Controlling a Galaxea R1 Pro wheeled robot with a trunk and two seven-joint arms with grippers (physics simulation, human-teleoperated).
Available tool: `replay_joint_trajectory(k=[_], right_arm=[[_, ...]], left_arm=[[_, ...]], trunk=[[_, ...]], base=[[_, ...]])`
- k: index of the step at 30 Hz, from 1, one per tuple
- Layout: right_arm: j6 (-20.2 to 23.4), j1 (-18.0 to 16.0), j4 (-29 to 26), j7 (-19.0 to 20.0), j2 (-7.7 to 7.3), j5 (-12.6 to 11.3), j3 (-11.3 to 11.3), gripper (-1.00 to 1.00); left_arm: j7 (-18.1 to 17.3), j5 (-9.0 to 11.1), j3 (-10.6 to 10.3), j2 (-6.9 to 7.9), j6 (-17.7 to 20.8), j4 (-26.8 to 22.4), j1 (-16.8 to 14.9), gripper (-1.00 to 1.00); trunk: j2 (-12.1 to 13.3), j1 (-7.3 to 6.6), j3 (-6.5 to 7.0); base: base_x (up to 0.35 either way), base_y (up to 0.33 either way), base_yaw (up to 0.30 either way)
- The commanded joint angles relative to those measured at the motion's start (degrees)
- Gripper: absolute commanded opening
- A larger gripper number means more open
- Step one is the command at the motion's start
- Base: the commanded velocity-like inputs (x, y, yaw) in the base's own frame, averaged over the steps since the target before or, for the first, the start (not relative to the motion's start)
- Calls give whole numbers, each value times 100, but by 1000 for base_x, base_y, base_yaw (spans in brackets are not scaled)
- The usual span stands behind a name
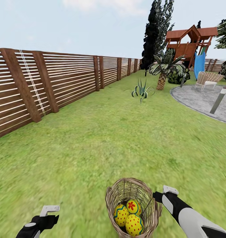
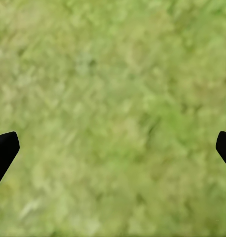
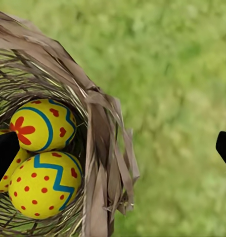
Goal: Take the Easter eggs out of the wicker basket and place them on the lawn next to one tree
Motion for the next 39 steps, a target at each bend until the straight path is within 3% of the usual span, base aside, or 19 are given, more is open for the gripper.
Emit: replay_joint_trajectory(k=[1, 39], right_arm=[[30, -1, -9, -23, 0, -45, 16, 100], [38, -2, 1, -31, -18, -54, -1, 100]], left_arm=[[27, 56, -25, 7, 26, -8, -2, 100], [53, 56, -34, 7, -88, -13, -2, 100]], trunk=[[-44, 22, -24], [-1528, 835, -688]], base=[[0, 0, 0], [0, 0, 0]])
